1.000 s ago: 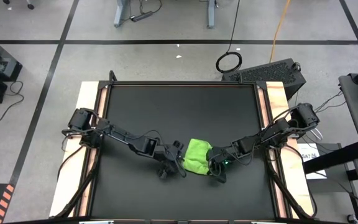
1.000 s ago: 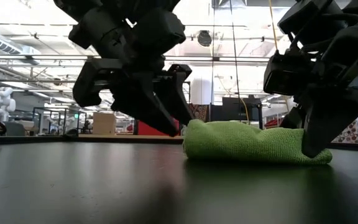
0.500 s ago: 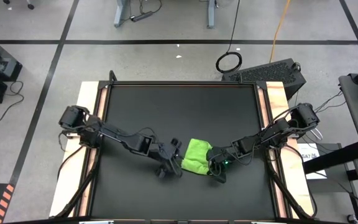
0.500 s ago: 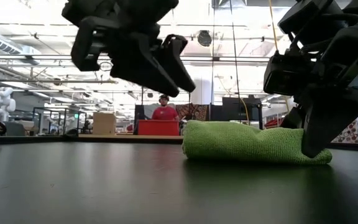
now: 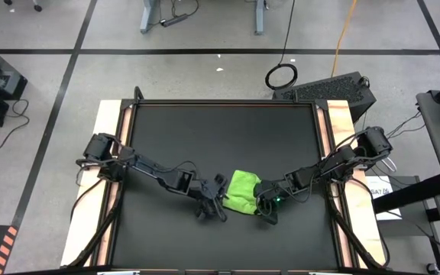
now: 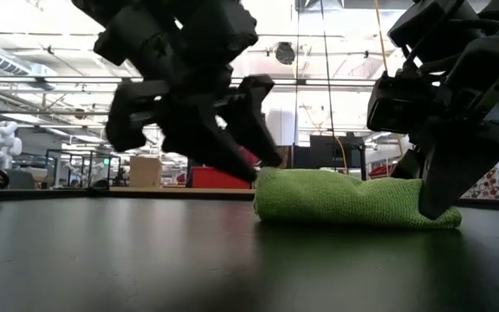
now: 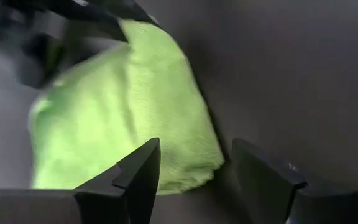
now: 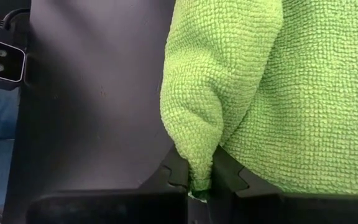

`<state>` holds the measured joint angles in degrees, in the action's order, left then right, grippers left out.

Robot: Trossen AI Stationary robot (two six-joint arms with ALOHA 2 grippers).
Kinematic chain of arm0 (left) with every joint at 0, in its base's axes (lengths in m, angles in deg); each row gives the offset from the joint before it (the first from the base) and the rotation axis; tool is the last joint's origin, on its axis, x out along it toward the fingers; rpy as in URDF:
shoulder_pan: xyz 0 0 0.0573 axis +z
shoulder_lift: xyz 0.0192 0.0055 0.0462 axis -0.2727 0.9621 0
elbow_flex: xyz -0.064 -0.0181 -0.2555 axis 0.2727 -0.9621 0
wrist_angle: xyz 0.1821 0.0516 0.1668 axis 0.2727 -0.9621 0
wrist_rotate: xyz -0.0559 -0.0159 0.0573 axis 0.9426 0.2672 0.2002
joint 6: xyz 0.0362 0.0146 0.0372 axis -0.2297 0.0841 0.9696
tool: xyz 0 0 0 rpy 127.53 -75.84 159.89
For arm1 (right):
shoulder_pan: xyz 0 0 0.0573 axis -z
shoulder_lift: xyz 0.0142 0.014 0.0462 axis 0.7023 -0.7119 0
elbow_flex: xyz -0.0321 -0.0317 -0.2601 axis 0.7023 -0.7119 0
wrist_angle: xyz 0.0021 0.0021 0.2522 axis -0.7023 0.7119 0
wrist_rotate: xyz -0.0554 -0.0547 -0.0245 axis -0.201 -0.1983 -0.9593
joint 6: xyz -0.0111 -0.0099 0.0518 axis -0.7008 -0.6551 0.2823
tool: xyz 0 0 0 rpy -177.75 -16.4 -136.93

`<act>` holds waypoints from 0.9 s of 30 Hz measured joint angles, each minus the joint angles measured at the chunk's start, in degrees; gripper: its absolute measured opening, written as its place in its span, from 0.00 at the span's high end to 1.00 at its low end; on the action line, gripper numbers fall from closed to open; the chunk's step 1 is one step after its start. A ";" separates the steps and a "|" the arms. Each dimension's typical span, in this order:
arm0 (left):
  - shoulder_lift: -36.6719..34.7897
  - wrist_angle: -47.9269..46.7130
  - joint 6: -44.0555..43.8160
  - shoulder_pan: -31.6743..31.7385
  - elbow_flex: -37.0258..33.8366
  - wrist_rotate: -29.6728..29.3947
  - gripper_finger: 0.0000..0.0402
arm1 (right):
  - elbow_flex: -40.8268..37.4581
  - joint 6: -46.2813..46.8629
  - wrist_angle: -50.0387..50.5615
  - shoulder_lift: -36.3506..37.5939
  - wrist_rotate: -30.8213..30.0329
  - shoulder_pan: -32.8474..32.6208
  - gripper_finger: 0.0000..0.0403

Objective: Roll towel into tight, uniform cylinder
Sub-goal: Roll the green towel

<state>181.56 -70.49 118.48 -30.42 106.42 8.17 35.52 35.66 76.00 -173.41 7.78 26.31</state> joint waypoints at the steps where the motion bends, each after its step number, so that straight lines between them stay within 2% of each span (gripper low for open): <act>1: 0.55 -0.51 0.30 0.00 0.02 0.75 0.49 | 0.00 0.00 0.00 0.00 0.00 0.00 0.97; 6: 3.02 -0.70 1.03 0.07 -0.02 1.73 0.49 | 0.00 0.44 -0.10 0.00 -0.04 0.00 0.97; 13: 4.97 1.87 0.88 0.33 0.02 -2.37 0.49 | 0.00 0.96 -0.54 0.00 -0.07 0.00 0.97; 17: 5.19 2.19 -5.30 1.06 0.07 -1.80 0.51 | 0.00 1.51 -0.78 0.02 -0.05 0.00 0.97; 20: 5.31 2.85 -8.92 2.30 0.07 1.19 0.62 | 0.00 1.38 -1.45 0.00 0.42 0.03 0.97; 25: 5.32 3.28 -9.18 4.10 0.07 11.19 0.94 | 0.00 0.83 -1.59 0.00 1.20 0.04 0.97; 27: 5.32 3.27 -9.74 4.92 0.07 15.68 0.96 | 0.00 0.83 -1.62 0.00 1.38 0.04 0.97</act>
<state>186.88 -67.22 108.74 -25.50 106.49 23.85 35.52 36.49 74.37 -173.41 9.16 26.35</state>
